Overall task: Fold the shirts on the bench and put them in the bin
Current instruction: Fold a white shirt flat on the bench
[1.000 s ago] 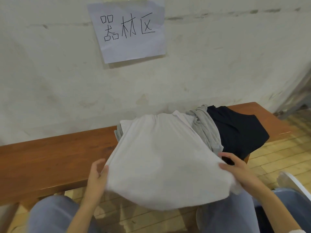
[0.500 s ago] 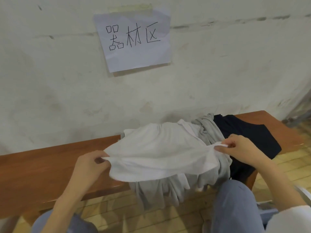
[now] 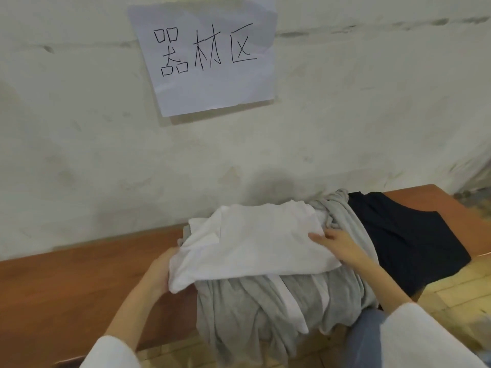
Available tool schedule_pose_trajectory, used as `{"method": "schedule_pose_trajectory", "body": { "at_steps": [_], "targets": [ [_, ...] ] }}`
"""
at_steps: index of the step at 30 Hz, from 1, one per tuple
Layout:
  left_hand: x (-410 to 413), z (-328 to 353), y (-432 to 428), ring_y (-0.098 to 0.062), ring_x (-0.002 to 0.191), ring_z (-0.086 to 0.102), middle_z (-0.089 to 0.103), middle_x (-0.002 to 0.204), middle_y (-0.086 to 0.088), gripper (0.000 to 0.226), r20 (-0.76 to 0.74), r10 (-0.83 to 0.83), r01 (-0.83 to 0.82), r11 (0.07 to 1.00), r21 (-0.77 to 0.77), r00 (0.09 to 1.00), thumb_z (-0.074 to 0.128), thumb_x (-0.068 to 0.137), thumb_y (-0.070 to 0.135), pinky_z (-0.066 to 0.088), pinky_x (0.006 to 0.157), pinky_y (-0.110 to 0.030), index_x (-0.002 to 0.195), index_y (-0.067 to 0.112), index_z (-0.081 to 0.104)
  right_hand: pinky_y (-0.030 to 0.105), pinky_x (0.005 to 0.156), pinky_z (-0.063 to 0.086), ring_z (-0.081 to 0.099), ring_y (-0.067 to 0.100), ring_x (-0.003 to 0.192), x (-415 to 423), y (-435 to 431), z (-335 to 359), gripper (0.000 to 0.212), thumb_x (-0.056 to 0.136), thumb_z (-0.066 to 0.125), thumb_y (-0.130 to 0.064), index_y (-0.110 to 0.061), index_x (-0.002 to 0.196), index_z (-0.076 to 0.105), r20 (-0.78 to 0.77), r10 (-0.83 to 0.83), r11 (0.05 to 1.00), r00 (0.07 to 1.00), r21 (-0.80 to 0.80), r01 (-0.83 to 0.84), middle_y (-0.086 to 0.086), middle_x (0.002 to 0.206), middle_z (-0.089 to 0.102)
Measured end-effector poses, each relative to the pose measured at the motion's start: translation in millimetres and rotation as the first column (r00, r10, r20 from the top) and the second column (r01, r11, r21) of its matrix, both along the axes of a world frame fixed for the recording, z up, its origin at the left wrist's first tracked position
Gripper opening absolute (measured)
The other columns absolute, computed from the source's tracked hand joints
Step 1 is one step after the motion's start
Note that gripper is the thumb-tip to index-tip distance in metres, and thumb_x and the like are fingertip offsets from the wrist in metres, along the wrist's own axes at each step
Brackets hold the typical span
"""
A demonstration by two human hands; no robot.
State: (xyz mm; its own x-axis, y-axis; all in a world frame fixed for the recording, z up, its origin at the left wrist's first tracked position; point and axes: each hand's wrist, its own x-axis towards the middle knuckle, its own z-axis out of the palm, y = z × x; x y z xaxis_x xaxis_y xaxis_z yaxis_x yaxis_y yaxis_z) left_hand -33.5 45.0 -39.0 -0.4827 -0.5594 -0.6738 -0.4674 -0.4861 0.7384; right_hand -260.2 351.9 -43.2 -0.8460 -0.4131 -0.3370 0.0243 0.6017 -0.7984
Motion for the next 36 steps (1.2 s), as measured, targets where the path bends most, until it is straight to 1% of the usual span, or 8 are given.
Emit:
{"method": "schedule_pose_trajectory", "body": {
  "at_steps": [3, 8, 11, 14, 17, 21, 25, 36],
  "targets": [
    [21.8, -3.9, -4.1, -0.028, 0.099, 0.064, 0.069, 0.108, -0.012, 0.034, -0.123, -0.257, 0.258, 0.966, -0.010, 0.959, 0.065, 0.083, 0.018, 0.050, 0.084, -0.037, 0.114, 0.005, 0.060, 0.022, 0.055, 0.025, 0.035, 0.010, 0.056, 14.2, 23.0, -5.4, 0.040, 0.080, 0.073, -0.036, -0.012, 0.065, 0.045, -0.110, 0.142, 0.986, 0.984, 0.106, -0.130, -0.001, 0.063, 0.038],
    [26.2, -22.2, 3.8, -0.018, 0.083, 0.055, 0.060, 0.103, -0.010, 0.036, 0.510, -0.522, 0.728, 0.450, -0.516, 0.684, 0.078, 0.075, 0.025, 0.045, 0.071, -0.027, 0.094, -0.001, 0.062, 0.025, 0.066, 0.024, 0.044, 0.019, 0.082, 31.6, 9.1, -16.7, 0.021, 0.085, 0.065, -0.022, -0.002, 0.082, 0.059, -0.397, 0.051, 0.952, 0.917, 0.296, 0.076, 0.003, 0.083, 0.049],
    [16.6, -3.7, 7.8, -0.016, 0.082, 0.062, 0.067, 0.094, -0.002, 0.015, 0.134, -0.433, 0.426, 0.700, -0.574, 0.891, 0.071, 0.083, 0.019, 0.050, 0.069, -0.023, 0.093, 0.009, 0.066, 0.029, 0.073, 0.035, 0.049, 0.025, 0.091, 34.8, -3.9, -9.4, 0.040, 0.088, 0.061, -0.027, 0.002, 0.113, 0.048, -0.294, -0.014, 0.920, 0.956, 0.372, 0.127, 0.015, 0.106, 0.055],
    [10.1, 26.0, -5.1, -0.028, 0.104, 0.065, 0.069, 0.112, -0.010, 0.029, -0.404, -0.170, 0.128, 0.983, -0.129, 0.899, 0.058, 0.091, 0.014, 0.056, 0.085, -0.044, 0.120, 0.009, 0.060, 0.028, 0.072, 0.040, 0.055, 0.024, 0.089, 27.0, -7.4, -0.3, 0.054, 0.089, 0.061, -0.033, 0.005, 0.124, 0.045, -0.052, -0.063, 0.894, 0.997, 0.442, 0.080, 0.011, 0.103, 0.057],
    [-6.0, 40.0, -22.6, -0.031, 0.102, 0.064, 0.064, 0.117, -0.015, 0.027, -0.399, -0.102, 0.044, 0.987, -0.152, 0.911, 0.054, 0.095, 0.014, 0.060, 0.069, -0.041, 0.120, 0.007, 0.055, 0.028, 0.070, 0.040, 0.052, 0.021, 0.080, 17.0, -5.9, 9.0, 0.026, 0.091, 0.056, -0.032, -0.006, 0.094, 0.056, -0.037, -0.005, 0.870, 0.999, 0.493, 0.023, 0.008, 0.089, 0.058],
    [-45.6, 43.8, -30.7, -0.033, 0.106, 0.058, 0.056, 0.122, -0.018, 0.020, -0.261, -0.182, 0.072, 0.922, -0.381, 0.948, 0.056, 0.094, 0.010, 0.060, 0.060, -0.033, 0.113, 0.004, 0.057, 0.028, 0.062, 0.037, 0.046, 0.018, 0.067, -0.5, -27.6, 35.4, 0.025, 0.095, 0.052, -0.021, -0.013, 0.071, 0.047, -0.153, -0.151, 0.976, 0.977, 0.137, 0.172, 0.003, 0.073, 0.049],
    [-93.5, 77.0, -38.0, -0.028, 0.100, 0.059, 0.060, 0.117, -0.016, 0.026, -0.291, -0.176, 0.000, 0.856, -0.518, 0.940, 0.058, 0.093, 0.010, 0.059, 0.065, -0.029, 0.118, 0.001, 0.060, 0.030, 0.056, 0.053, 0.054, 0.016, 0.071, -18.8, -79.5, 89.4, 0.010, 0.091, 0.058, -0.010, -0.007, 0.083, 0.053, 0.339, -0.351, 0.788, 0.873, -0.398, 0.471, 0.008, 0.080, 0.054],
    [-59.3, 186.4, -96.8, -0.012, 0.070, 0.056, 0.056, 0.077, 0.001, 0.013, -0.561, 0.019, -0.432, 0.659, -0.615, 0.828, 0.060, 0.093, 0.022, 0.054, 0.047, -0.020, 0.092, 0.008, 0.057, 0.033, 0.072, 0.058, 0.061, 0.023, 0.090, -44.9, -77.8, 188.8, 0.008, 0.085, 0.063, -0.008, -0.003, 0.087, 0.058, 0.248, -0.279, 0.531, 0.928, -0.765, 0.364, 0.011, 0.093, 0.057]
  ]
}}
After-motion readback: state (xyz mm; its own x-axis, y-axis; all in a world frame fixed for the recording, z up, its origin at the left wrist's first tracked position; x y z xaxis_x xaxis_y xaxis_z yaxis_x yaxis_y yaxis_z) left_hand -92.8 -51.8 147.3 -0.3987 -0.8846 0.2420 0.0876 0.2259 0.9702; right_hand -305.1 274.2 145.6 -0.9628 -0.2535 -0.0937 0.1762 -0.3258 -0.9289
